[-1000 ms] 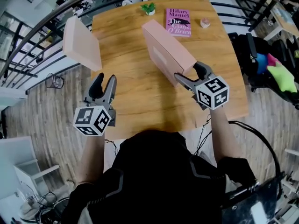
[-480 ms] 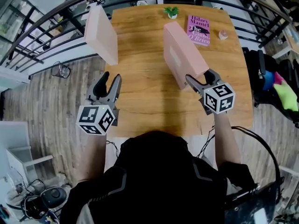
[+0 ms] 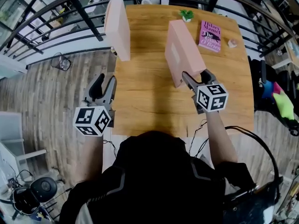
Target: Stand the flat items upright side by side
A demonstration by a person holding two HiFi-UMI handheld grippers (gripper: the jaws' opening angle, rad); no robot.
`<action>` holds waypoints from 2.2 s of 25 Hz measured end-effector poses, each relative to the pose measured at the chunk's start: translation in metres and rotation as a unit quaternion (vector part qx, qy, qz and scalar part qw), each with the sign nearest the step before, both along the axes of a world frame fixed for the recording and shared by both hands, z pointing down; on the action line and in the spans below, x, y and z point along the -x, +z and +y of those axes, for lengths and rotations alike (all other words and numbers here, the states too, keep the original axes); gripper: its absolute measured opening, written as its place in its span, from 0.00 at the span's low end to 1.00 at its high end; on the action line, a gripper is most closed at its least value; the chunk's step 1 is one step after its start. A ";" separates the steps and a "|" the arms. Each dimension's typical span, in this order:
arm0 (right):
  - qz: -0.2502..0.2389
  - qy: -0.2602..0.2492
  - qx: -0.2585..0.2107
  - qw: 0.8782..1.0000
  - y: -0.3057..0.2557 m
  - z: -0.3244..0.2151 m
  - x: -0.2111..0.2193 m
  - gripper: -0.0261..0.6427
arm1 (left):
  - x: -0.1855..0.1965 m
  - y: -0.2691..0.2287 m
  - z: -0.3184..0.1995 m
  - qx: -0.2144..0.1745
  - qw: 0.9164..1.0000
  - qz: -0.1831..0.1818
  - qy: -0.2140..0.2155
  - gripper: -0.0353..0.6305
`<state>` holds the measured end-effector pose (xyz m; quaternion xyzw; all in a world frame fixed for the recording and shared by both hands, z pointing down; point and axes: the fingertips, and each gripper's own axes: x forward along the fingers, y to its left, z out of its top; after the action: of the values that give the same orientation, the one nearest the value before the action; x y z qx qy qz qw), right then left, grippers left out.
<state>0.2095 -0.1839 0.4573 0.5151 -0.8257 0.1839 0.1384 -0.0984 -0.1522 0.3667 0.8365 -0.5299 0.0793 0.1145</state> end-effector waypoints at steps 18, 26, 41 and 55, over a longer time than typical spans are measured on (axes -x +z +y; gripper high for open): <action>-0.018 0.042 0.006 0.999 -0.002 -0.098 0.143 0.51 | 0.120 0.015 0.010 0.009 0.999 -0.007 -0.037 0.35; -0.037 0.066 -0.005 0.997 -0.003 -0.143 0.185 0.52 | 0.154 0.018 0.011 0.006 0.999 -0.010 -0.045 0.35; -0.032 0.059 -0.022 0.998 -0.004 -0.175 0.215 0.53 | 0.179 0.033 0.006 0.013 0.999 -0.004 -0.052 0.35; 0.095 -0.110 0.024 0.989 0.077 -0.147 0.211 0.49 | 0.176 0.050 -0.001 0.037 0.998 -0.007 -0.045 0.35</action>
<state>-0.0018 -0.3310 0.5341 0.4326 -0.8556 0.1377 0.2485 -0.2740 -0.1536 0.4167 0.8064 -0.5646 0.0995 0.1450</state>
